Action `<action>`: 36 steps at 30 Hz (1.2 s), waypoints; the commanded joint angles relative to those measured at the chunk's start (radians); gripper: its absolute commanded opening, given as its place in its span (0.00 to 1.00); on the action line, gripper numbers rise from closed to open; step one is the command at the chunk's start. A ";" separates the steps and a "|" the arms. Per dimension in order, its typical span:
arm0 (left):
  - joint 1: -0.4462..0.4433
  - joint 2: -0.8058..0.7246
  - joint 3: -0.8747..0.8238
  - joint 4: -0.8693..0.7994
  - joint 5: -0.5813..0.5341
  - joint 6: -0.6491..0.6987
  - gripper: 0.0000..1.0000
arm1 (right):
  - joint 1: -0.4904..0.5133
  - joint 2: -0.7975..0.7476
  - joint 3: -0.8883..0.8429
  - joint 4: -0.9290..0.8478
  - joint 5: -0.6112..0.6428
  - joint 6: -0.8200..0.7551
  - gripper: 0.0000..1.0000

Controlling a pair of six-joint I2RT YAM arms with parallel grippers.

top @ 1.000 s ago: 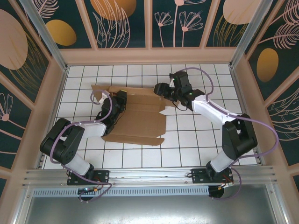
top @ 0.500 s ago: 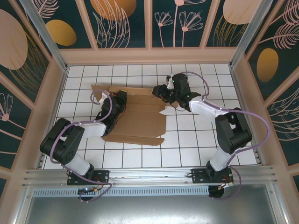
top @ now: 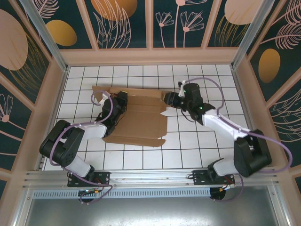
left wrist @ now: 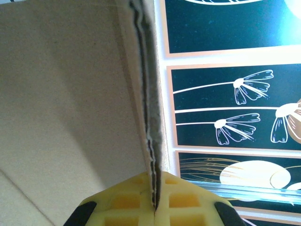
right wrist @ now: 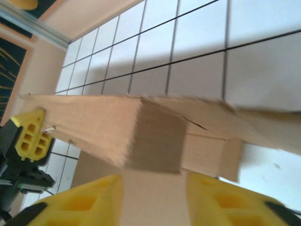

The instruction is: Fold the paper box

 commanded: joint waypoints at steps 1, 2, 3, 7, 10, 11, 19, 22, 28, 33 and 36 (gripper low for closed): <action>-0.006 -0.013 -0.015 -0.103 -0.028 0.026 0.00 | 0.014 -0.043 -0.103 0.011 0.119 -0.082 0.18; -0.006 -0.017 -0.014 -0.107 -0.031 0.029 0.00 | 0.016 -0.033 -0.121 0.021 0.124 -0.077 0.10; -0.005 -0.019 -0.012 -0.110 -0.034 0.031 0.00 | 0.017 -0.020 -0.134 0.036 0.123 -0.070 0.04; -0.005 -0.021 0.003 -0.131 -0.042 0.041 0.00 | 0.034 0.076 -0.147 0.113 0.143 -0.052 0.00; -0.006 -0.013 0.017 -0.146 -0.037 0.044 0.00 | 0.033 0.181 -0.108 0.140 0.182 -0.046 0.00; -0.006 -0.011 0.019 -0.147 -0.036 0.043 0.00 | 0.032 0.215 -0.091 0.150 0.192 -0.045 0.00; -0.004 0.010 0.033 -0.160 -0.029 0.038 0.00 | 0.030 0.357 -0.079 0.349 0.145 -0.049 0.00; -0.005 0.015 0.035 -0.163 -0.026 0.037 0.00 | 0.025 0.370 -0.085 0.410 0.133 -0.054 0.00; -0.005 0.013 0.040 -0.166 -0.023 0.038 0.00 | 0.023 0.418 -0.069 0.483 0.050 -0.069 0.00; -0.005 0.016 0.039 -0.166 -0.020 0.037 0.00 | 0.037 0.469 -0.054 0.537 -0.002 -0.063 0.02; -0.005 0.016 0.039 -0.166 -0.018 0.037 0.00 | 0.060 0.507 -0.023 0.528 0.010 -0.068 0.03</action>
